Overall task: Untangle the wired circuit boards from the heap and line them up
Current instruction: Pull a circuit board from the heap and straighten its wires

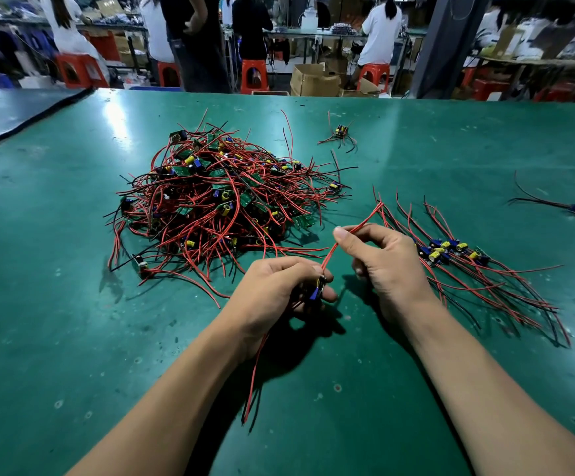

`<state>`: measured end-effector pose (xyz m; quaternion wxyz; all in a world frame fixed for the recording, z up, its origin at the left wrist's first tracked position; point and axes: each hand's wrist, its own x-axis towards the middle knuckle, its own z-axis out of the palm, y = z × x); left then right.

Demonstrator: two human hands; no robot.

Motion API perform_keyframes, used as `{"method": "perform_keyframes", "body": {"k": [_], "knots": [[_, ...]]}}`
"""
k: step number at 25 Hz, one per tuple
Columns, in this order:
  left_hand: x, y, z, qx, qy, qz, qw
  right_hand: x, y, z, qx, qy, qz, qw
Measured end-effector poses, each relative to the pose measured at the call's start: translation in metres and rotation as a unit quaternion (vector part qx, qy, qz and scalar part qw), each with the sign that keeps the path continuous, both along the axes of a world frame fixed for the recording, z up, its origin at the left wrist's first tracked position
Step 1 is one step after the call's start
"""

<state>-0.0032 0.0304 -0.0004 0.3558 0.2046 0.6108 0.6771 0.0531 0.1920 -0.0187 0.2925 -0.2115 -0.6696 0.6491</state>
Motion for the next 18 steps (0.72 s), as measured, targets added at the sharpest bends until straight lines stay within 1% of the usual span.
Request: {"method": "perform_keyframes", "body": {"k": [2,4,7,9,11,13,15,16,17,18], "knots": [[0.000,0.000,0.000,-0.006,0.008,-0.008,1.000,-0.003,0.004,-0.003,0.024,0.023,-0.030,0.999],[0.000,0.000,0.000,-0.010,0.011,-0.016,1.000,-0.004,0.009,-0.005,0.023,0.043,-0.050,0.998],[-0.001,-0.001,0.000,-0.010,0.010,-0.021,1.000,-0.004,0.018,-0.007,0.010,0.057,-0.096,0.994],[-0.001,-0.001,0.000,-0.007,0.007,-0.022,1.000,-0.004,0.020,-0.007,0.025,0.055,-0.118,0.991],[-0.002,-0.001,0.000,-0.005,0.002,-0.023,1.000,-0.002,0.020,-0.007,0.113,0.031,-0.149,0.982],[-0.002,-0.002,0.000,-0.008,0.002,-0.021,1.000,0.001,0.019,-0.006,0.234,0.016,-0.187,0.954],[-0.002,-0.002,0.000,-0.009,0.003,-0.015,1.000,0.004,0.020,-0.006,0.311,0.021,-0.197,0.929],[-0.002,-0.002,-0.001,-0.007,0.001,-0.007,1.000,0.004,0.021,-0.006,0.321,0.017,-0.196,0.926],[-0.002,-0.002,-0.001,-0.004,-0.002,0.003,1.000,0.004,0.021,-0.006,0.310,0.006,-0.192,0.931],[-0.002,-0.002,-0.002,0.000,-0.005,0.014,1.000,0.004,0.020,-0.006,0.278,-0.004,-0.182,0.943]]}}
